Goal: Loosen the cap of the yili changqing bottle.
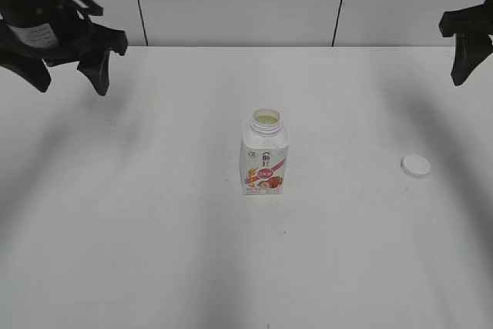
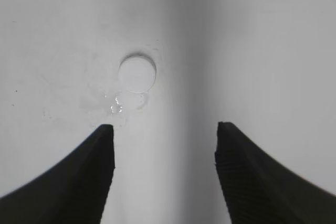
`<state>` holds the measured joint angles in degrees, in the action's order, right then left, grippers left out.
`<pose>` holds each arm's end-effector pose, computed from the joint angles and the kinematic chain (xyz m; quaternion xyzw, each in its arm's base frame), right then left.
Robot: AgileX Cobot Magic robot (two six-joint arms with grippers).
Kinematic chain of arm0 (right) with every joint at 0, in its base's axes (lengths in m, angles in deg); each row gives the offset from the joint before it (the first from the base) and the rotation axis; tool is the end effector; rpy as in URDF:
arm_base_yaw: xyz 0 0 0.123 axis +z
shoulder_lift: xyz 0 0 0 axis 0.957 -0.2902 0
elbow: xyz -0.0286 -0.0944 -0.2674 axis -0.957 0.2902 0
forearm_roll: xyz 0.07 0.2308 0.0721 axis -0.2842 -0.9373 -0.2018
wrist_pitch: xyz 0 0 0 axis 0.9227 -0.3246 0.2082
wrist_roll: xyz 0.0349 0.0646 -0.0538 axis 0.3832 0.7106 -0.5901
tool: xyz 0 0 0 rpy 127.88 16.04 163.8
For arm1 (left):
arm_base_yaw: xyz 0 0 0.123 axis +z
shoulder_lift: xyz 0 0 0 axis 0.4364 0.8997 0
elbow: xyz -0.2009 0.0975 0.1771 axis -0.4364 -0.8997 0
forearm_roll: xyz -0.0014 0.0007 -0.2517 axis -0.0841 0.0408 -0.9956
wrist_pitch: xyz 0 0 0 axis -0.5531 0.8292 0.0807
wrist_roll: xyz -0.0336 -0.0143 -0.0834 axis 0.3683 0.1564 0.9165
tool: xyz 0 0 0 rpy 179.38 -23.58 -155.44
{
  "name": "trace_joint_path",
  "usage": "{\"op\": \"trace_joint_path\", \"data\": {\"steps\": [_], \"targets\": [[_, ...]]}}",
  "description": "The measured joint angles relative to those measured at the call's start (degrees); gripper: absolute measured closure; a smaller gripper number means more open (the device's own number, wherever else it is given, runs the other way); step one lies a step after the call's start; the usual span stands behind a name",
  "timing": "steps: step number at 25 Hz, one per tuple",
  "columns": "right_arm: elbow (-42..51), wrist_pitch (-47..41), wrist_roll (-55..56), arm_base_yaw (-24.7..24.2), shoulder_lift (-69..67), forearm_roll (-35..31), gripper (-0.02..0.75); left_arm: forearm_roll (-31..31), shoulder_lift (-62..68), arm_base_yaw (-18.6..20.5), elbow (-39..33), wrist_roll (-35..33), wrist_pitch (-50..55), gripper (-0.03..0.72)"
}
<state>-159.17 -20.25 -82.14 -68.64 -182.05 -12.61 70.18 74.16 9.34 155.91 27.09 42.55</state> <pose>0.3721 0.0297 0.2696 -0.0140 0.9965 0.0081 0.0824 0.3681 -0.0938 0.2612 0.0289 0.9891 0.0488 0.1359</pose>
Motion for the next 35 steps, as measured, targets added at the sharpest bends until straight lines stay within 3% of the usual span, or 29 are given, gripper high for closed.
{"op": "trace_joint_path", "data": {"steps": [6, 13, 22, 35], "targets": [[1.0, -0.2, 0.0, 0.0, 2.2, -3.1, 0.254, 0.2, -0.1, 0.0, -0.1, 0.0, 6.2, 0.187], [15.3, -0.2, -0.1, 0.0, 14.9, -3.4, 0.254, 0.1, -9.7, 0.0, -7.7, 0.0, 6.5, 0.246], [30.7, -0.4, -0.1, 0.0, 38.6, -3.5, 0.254, -1.0, -31.2, 0.0, -26.0, 0.4, 5.8, 0.263], [41.3, -0.6, -0.2, 0.0, 76.4, -3.6, 0.254, -2.6, -66.9, 0.0, -47.1, 0.4, -0.2, 0.266]]}}
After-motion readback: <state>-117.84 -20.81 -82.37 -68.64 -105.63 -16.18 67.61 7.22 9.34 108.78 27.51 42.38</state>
